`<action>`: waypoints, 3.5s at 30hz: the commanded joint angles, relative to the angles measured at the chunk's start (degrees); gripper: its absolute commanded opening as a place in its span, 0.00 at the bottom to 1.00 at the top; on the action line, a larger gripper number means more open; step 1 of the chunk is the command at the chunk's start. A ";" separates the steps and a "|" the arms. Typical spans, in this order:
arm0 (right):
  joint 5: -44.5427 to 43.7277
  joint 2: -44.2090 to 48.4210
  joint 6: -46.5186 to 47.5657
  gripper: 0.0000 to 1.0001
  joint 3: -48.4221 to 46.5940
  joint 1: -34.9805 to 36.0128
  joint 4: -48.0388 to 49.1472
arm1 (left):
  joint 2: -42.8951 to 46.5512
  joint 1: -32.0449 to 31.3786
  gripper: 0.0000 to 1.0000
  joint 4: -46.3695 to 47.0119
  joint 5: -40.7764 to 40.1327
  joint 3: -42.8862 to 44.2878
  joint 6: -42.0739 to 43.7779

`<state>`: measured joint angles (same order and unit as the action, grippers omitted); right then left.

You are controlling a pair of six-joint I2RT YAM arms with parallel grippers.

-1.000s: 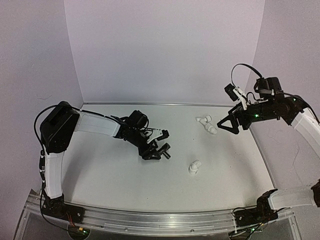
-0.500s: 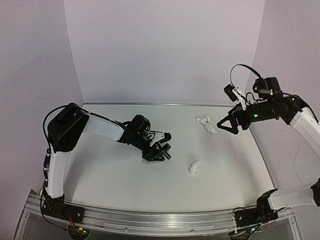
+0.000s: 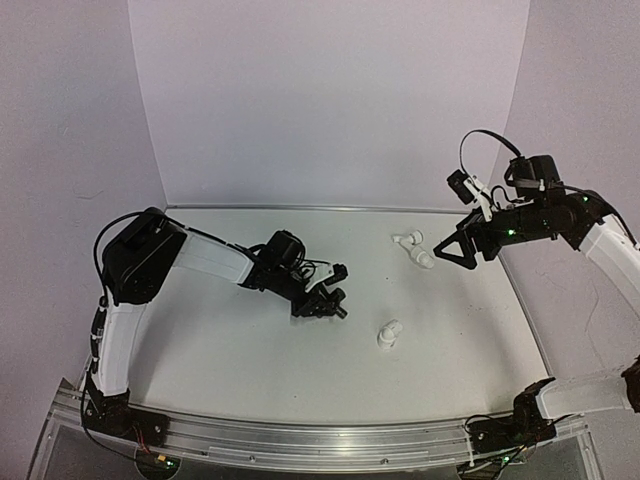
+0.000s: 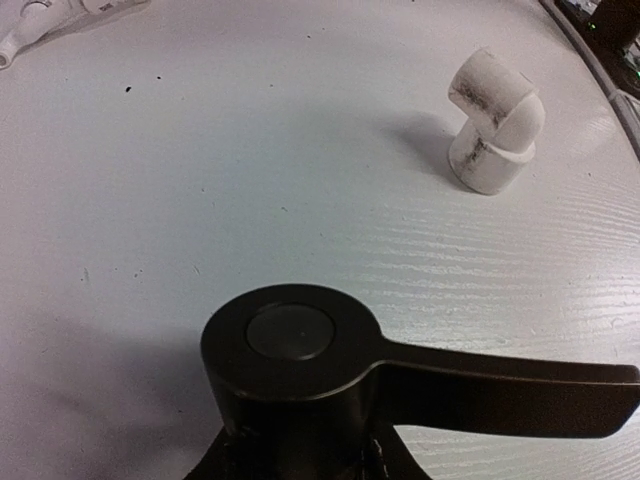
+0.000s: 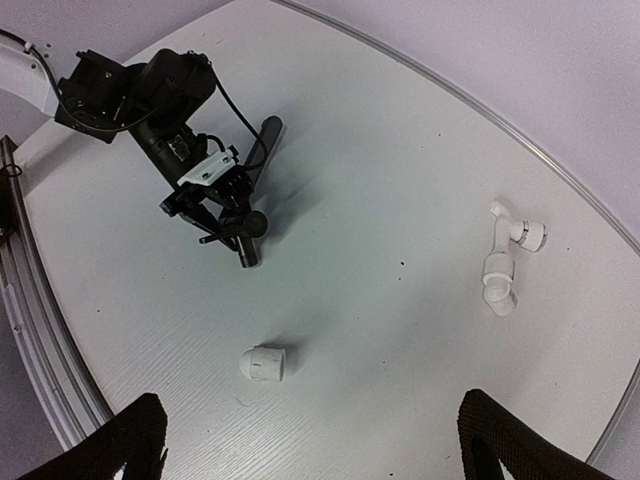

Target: Install the water faucets

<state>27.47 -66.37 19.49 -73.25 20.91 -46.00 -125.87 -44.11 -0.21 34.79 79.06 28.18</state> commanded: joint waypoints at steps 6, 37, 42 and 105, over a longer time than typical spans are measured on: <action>0.85 -2.43 0.96 0.98 -2.84 0.03 -0.04 | 9.12 -0.88 0.00 2.20 0.42 -1.49 -9.71; 25.97 -10.41 -7.84 0.88 -10.22 0.08 17.71 | 33.84 -7.78 0.00 33.67 -10.55 -1.02 -63.91; 29.08 -8.59 -6.73 0.87 -7.79 0.63 19.66 | 33.89 -8.23 0.00 44.70 -12.62 -4.83 -70.71; 34.95 -11.04 12.32 0.00 -9.45 13.90 24.99 | 8.04 -12.81 0.39 86.29 -4.18 23.18 -129.08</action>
<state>59.42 -78.11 31.90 -79.39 34.08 -21.93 -117.59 -56.61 73.63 29.90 97.59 -100.79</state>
